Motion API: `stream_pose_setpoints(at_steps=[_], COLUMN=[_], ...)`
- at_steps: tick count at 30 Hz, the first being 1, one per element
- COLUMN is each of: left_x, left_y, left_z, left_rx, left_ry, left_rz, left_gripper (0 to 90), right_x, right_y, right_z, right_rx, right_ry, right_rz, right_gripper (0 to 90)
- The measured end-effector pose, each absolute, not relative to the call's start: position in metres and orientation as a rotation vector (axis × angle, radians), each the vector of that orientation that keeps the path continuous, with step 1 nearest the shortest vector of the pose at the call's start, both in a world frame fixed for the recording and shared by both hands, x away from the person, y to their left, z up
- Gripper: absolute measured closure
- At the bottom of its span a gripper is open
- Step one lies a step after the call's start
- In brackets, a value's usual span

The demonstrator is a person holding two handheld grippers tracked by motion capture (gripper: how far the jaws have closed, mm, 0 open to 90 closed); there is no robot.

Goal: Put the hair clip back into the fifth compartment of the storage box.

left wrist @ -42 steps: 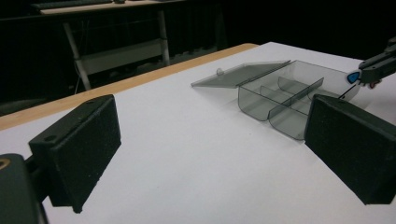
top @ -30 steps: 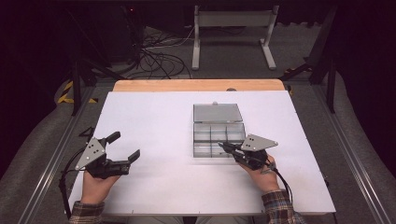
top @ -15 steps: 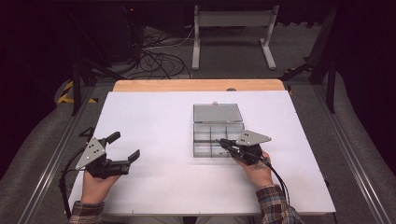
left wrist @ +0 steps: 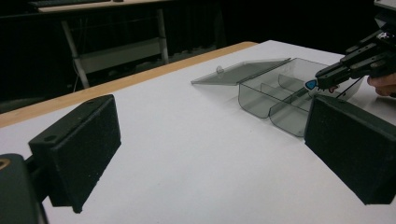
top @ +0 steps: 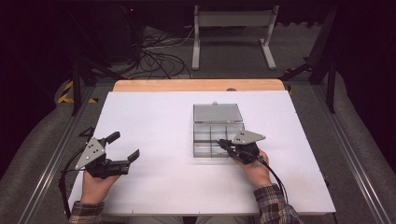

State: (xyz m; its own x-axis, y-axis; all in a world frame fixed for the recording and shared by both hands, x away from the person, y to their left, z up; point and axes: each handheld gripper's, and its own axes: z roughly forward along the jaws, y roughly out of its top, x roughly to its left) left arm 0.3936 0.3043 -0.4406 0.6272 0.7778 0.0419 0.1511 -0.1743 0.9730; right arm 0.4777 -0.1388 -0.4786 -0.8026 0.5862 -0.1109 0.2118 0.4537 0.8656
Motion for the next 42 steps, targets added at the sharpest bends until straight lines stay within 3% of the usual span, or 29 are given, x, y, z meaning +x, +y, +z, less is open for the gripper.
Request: stream_pose_setpoints(at_steps=[31,42], left_x=[0.3941,0.3942], left_y=[0.3035,0.3031], left_z=[-0.4406,-0.4402], left_rx=[1.689,1.692], left_ry=[0.764,0.761], left_rz=[0.671,0.67], left_gripper=[4.4,4.4], right_x=[0.482,0.4826], right_y=[-0.1369,-0.1399], right_z=[-0.4797,-0.4781], right_rx=[0.675,0.713], right_ry=[2.338,2.301], right_rz=[1.276,1.325], right_gripper=[84.3,63.5])
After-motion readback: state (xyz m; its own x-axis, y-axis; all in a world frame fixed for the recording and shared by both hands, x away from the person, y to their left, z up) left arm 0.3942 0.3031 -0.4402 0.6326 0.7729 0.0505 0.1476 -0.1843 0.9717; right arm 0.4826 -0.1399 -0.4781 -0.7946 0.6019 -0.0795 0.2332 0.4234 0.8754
